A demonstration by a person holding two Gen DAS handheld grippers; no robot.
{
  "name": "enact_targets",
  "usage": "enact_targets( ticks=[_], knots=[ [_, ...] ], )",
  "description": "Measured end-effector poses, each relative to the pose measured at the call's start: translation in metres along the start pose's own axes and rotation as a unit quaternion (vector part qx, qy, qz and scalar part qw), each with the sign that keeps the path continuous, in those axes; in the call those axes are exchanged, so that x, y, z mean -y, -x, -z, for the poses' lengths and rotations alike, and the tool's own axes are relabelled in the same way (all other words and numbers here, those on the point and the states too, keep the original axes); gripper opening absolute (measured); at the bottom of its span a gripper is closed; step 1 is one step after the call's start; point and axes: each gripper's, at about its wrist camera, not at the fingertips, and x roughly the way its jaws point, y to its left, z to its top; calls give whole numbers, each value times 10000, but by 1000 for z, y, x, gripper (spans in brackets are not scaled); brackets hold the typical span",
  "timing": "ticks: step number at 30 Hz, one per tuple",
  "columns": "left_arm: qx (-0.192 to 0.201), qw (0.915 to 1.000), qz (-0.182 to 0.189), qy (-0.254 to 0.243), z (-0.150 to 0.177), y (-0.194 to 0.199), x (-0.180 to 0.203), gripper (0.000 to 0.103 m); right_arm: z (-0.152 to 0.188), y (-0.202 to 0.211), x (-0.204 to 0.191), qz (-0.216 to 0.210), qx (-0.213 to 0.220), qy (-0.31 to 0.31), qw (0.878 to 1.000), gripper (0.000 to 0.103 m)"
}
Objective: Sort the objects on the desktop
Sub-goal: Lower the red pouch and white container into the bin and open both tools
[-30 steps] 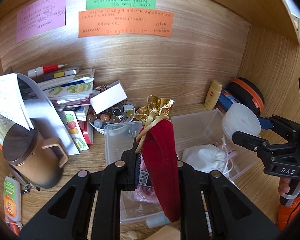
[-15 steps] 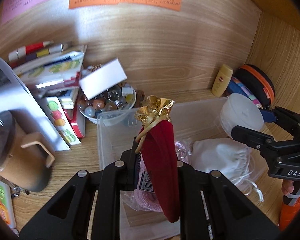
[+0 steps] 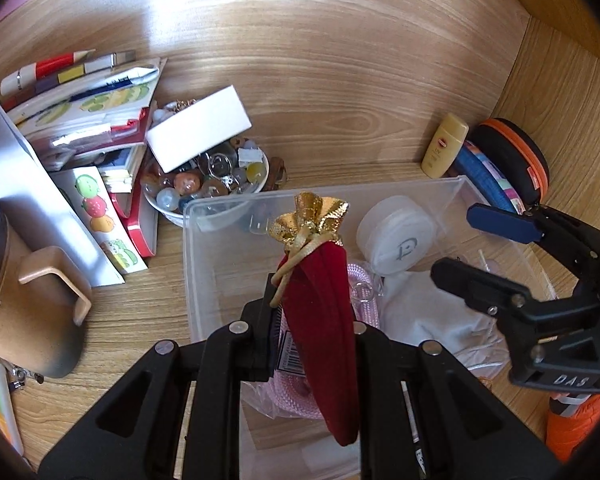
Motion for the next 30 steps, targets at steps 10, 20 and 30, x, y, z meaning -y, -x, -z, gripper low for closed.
enact_targets(
  ticks=[10, 20, 30],
  knots=[
    [-90, 9999, -73, 13, 1, 0, -1, 37, 1, -6, -6, 45, -134, 121, 9998, 63],
    [75, 9992, -312, -219, 0, 5, 7, 48, 2, 1, -4, 256, -185, 193, 9993, 69],
    [347, 9970, -526, -447, 1, 16, 21, 64, 6, 21, 2, 539, -67, 227, 9983, 80]
  ],
)
